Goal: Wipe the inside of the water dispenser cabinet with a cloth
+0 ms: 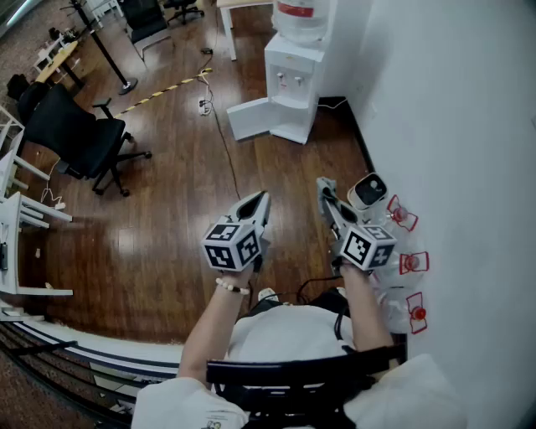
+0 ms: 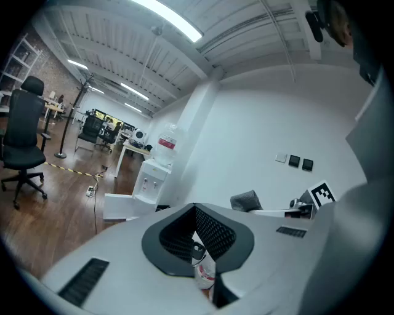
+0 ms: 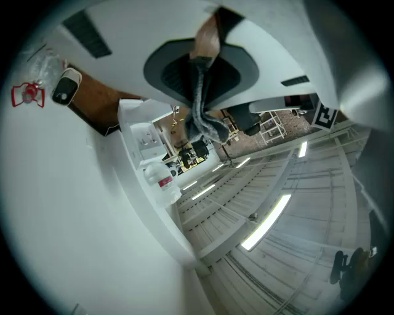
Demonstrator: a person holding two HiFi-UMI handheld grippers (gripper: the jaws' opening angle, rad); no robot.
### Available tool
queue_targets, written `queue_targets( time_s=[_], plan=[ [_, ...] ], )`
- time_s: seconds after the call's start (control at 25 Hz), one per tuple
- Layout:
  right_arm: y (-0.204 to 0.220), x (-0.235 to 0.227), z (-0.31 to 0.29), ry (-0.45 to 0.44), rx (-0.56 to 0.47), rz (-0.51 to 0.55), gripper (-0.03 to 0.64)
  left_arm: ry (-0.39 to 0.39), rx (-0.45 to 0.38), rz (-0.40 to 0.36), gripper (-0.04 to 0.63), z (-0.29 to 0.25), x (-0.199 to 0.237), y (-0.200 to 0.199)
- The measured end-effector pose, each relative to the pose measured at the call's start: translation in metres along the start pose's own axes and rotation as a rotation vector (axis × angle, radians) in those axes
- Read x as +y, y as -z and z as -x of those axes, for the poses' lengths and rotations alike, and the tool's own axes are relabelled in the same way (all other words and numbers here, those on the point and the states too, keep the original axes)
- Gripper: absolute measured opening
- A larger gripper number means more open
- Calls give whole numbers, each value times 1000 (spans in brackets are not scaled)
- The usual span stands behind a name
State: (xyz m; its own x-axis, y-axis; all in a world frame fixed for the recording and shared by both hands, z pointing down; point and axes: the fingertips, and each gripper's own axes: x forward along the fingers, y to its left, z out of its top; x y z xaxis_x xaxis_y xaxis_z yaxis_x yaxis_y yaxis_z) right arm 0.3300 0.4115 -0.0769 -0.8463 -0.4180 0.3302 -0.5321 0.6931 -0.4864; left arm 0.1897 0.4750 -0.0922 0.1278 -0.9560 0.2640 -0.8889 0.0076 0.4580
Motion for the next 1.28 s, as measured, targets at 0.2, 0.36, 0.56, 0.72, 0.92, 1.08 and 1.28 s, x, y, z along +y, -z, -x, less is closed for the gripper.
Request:
queue_targets(
  time_s=[0.2, 0.36, 0.56, 0.72, 0.92, 1.08, 1.28],
  plan=[
    [21, 26, -16, -12, 38, 14, 35, -17, 2, 30, -3, 11, 33, 2],
    [19, 9, -28, 16, 41, -11, 35, -42, 3, 79, -3, 6, 57, 10],
    [5, -24, -72, 16, 59, -7, 35, -88, 4, 113, -3, -31, 94, 9],
    [-18, -65, -135, -10, 66, -29, 35, -122, 9, 99, -3, -98, 125, -9],
    [-74, -121, -222, -31, 75, -50, 35, -148, 55, 100, -3, -202, 165, -43],
    [-114, -170, -278, -29, 107, -64, 35, -174, 70, 110, -3, -275, 191, -74],
    [-141, -203, -331, -33, 140, -79, 35, -196, 79, 135, -3, -327, 216, -95]
  ],
)
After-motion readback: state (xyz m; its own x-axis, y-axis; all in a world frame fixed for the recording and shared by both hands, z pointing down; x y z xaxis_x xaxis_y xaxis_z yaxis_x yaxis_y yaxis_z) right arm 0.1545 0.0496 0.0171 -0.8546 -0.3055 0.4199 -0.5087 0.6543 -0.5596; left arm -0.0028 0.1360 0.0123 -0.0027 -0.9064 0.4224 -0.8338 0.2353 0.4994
